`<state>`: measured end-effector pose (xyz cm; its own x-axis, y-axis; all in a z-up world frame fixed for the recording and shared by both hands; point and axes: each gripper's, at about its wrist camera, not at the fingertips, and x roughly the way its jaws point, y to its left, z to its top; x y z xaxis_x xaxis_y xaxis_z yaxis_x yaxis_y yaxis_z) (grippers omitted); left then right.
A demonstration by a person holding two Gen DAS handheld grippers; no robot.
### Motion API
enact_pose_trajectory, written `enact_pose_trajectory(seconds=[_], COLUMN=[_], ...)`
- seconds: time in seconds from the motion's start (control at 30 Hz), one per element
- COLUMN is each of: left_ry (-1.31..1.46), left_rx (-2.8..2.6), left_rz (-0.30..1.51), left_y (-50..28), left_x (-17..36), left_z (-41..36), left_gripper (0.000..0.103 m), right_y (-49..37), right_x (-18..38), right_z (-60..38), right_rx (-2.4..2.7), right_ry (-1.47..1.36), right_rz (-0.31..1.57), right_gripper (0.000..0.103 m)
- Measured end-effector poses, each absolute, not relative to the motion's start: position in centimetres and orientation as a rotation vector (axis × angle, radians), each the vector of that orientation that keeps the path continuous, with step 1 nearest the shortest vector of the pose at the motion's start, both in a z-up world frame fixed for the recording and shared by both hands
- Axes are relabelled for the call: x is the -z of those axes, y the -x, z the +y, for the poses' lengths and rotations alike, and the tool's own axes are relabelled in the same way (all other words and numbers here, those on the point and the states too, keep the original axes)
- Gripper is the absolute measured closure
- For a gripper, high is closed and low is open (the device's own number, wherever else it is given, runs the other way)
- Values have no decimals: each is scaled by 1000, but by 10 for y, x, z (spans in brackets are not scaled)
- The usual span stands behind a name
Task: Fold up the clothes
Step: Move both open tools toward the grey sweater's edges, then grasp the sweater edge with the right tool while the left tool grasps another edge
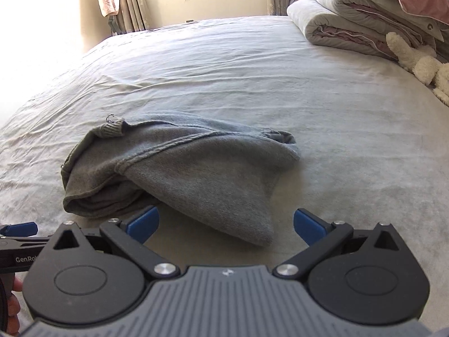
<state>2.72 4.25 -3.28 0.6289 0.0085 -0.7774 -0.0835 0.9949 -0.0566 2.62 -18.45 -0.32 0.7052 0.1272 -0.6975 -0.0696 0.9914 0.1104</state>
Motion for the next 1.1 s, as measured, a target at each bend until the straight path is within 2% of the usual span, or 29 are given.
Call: enact_pose_trajectory(seconds=[0.13, 0.23, 0.3, 0.33, 0.4, 0.43, 0.5, 0.93, 1.1], left_ry=[129, 114, 112, 115, 128, 136, 149, 178, 172], left_rx=[-42, -47, -44, -42, -39, -37, -33, -33, -28], left_rz=[872, 847, 827, 818, 799, 790, 767, 679, 686], left_y=[-33, -37, -39, -40, -41, -41, -42, -56, -62], left_x=[31, 30, 27, 25, 22, 20, 16, 12, 19], left_z=[46, 45, 46, 46, 48, 49, 50, 48, 45], left_gripper=[1, 1, 1, 1, 1, 1, 1, 2, 11], right_y=[-30, -31, -31, -31, -30, -29, -28, -14, -11], right_x=[13, 20, 22, 23, 22, 22, 18, 2, -2], right_z=[-170, -161, -160, -160, -163, -164, -166, -182, -195], right_rx=[-100, -95, -91, -93, -90, -86, -82, -79, -74], right_ry=[9, 83, 103, 104, 88, 80, 64, 21, -3], right_rz=[745, 732, 722, 717, 712, 708, 697, 647, 645], right_gripper=[14, 26, 41, 45, 61, 65, 87, 95, 95])
